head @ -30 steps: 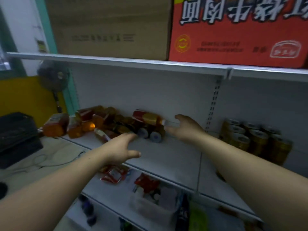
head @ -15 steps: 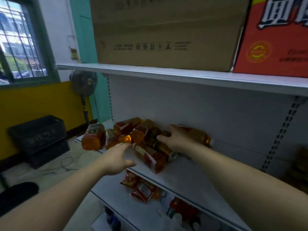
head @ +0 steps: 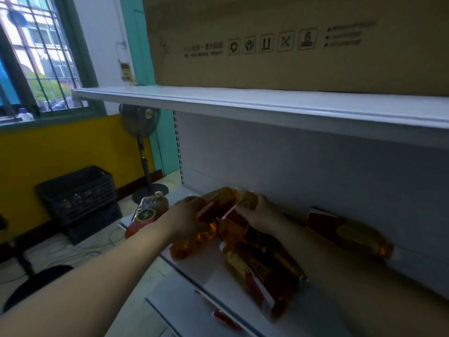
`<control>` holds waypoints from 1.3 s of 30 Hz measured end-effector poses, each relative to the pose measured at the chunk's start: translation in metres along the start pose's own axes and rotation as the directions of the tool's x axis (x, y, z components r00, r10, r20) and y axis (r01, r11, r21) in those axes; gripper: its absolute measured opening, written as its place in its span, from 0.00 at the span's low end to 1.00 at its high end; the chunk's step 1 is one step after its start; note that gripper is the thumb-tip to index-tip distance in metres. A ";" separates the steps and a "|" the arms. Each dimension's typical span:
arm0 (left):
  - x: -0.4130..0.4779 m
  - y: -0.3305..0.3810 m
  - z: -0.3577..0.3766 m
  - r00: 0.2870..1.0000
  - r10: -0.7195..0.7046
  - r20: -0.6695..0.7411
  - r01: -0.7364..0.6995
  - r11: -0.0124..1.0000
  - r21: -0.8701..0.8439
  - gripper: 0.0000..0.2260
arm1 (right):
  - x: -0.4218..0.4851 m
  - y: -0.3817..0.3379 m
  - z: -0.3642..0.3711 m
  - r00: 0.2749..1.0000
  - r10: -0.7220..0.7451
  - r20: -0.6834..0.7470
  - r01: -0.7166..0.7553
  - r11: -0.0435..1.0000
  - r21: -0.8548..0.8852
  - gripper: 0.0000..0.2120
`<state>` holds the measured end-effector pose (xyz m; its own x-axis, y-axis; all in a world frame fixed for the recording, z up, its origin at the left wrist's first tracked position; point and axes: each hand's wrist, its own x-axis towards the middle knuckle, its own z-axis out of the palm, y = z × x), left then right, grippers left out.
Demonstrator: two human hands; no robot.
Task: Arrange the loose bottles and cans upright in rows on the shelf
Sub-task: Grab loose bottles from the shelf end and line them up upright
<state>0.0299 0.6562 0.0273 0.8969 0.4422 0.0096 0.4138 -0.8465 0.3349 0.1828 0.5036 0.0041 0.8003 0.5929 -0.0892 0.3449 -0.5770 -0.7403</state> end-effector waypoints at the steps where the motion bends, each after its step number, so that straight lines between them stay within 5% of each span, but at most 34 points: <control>1: 0.012 -0.004 0.000 1.000 0.024 0.011 -0.024 1.000 0.017 0.32 | 0.007 0.000 0.005 1.000 0.025 -0.012 -0.025 1.000 0.012 0.41; 8: 0.076 -0.020 0.016 0.988 0.069 0.138 -0.082 0.993 0.090 0.35 | 0.028 -0.006 0.028 0.977 0.214 -0.007 -0.212 0.973 0.089 0.51; 11: 0.089 -0.029 0.023 0.984 0.105 0.143 -0.118 0.990 0.082 0.37 | 0.028 -0.012 0.035 0.981 0.183 -0.072 -0.172 0.975 0.138 0.35; 13: 0.094 -0.036 0.027 0.981 0.178 0.070 -0.183 0.981 0.060 0.29 | 0.023 -0.015 0.036 0.974 0.201 -0.105 -0.175 0.961 0.212 0.33; 18: 0.090 -0.043 0.022 0.970 0.222 -0.099 -0.241 0.931 -0.275 0.13 | 0.001 -0.017 0.033 0.894 0.386 -0.227 -0.236 0.837 0.493 0.14; 20: 0.085 -0.042 0.018 0.970 0.188 -0.157 -0.239 0.861 -0.449 0.16 | -0.013 -0.020 0.030 0.876 0.429 -0.219 -0.213 0.753 0.622 0.21; 22: 0.078 -0.037 0.014 0.970 0.166 -0.177 -0.239 0.773 -0.587 0.25 | -0.030 -0.024 0.028 0.871 0.418 -0.259 -0.096 0.661 0.744 0.17; 25: 0.064 -0.026 0.013 0.965 0.199 -0.169 -0.250 0.523 -0.815 0.17 | -0.062 -0.027 0.026 0.858 0.436 -0.271 0.067 0.429 0.901 0.10; 28: 0.045 -0.008 0.018 0.957 0.290 -0.027 -0.117 0.297 -0.948 0.12 | -0.093 -0.024 0.024 0.850 0.456 -0.265 0.119 0.323 0.939 0.18; 32: 0.016 0.027 0.036 0.877 0.421 0.233 0.219 0.083 -0.972 0.12 | -0.138 -0.012 0.018 0.758 0.515 -0.399 0.160 0.446 0.880 0.36; 35: -0.015 0.060 0.048 0.766 0.529 0.366 0.397 0.058 -0.916 0.11 | -0.180 0.004 0.006 0.674 0.540 -0.504 0.188 0.535 0.824 0.30; 39: -0.063 0.117 0.064 0.681 0.626 0.381 0.420 0.092 -0.903 0.12 | -0.245 0.026 -0.022 0.584 0.523 -0.621 0.209 0.642 0.738 0.28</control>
<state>0.0322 0.5107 0.0056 0.9289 -0.3416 -0.1429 0.2742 0.3751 0.8855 0.0062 0.3309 0.0219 0.9522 -0.3044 -0.0257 0.0272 0.1683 -0.9854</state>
